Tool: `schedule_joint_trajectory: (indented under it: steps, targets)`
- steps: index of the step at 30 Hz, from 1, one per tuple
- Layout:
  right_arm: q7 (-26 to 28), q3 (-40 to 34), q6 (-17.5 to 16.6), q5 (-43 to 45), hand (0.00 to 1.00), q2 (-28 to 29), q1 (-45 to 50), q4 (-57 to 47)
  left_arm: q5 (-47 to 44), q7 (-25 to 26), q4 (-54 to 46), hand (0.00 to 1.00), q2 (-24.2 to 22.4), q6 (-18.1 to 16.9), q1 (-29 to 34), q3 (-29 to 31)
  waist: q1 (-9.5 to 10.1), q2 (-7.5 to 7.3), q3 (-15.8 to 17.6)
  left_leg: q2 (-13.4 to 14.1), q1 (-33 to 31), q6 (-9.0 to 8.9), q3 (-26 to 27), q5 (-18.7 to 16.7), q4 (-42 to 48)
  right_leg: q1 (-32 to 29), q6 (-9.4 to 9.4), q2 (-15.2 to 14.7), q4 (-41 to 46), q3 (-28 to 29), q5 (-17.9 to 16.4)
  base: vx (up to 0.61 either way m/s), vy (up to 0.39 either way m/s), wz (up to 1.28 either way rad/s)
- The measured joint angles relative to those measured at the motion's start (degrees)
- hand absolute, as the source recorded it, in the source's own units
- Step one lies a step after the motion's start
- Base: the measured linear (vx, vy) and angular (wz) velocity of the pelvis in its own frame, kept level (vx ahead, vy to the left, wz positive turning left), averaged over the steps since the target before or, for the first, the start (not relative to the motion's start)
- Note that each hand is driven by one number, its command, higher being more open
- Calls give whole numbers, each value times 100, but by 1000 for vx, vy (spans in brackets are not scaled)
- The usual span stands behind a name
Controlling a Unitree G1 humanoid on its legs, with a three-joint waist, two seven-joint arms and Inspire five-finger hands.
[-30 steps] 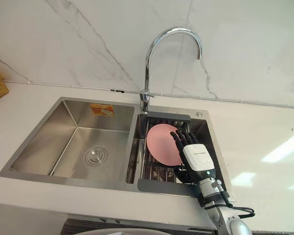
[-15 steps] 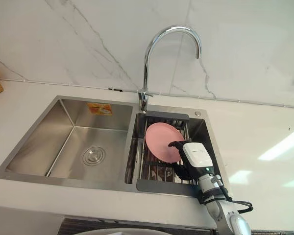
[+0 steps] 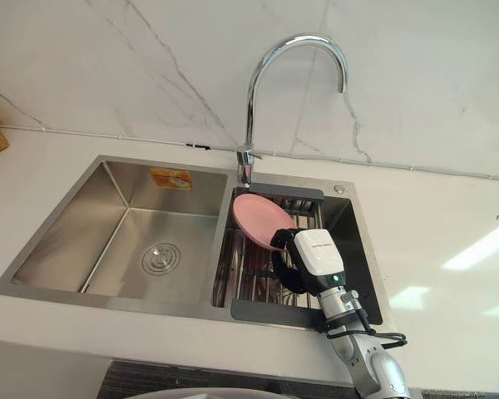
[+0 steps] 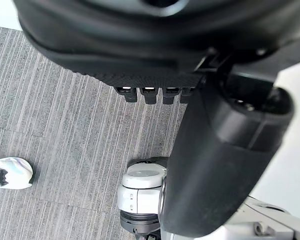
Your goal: Walk over to the sink, pick up the cup, carry it to the dishwasher, place the cup inside the dishwasher, then close the dishwasher door
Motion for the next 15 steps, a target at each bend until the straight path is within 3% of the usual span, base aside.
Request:
schedule_joint_trajectory:
  steps: [10,15]
  targets:
    - [172,42,492,1306,0,21,64,-412,1,129,3,100,-255,-192,-7,37,-3,212,156,25,-21,-17,31,-8,40,-3,-11,21,5,7,11,-36,-10,0]
    - [467,-72,676,2116,0,76,113,-743,4,191,6,100,-292,-304,15,40,6,235,170,66,-26,-41,31,5,44,-3,-14,65,6,3,12,0,0,0]
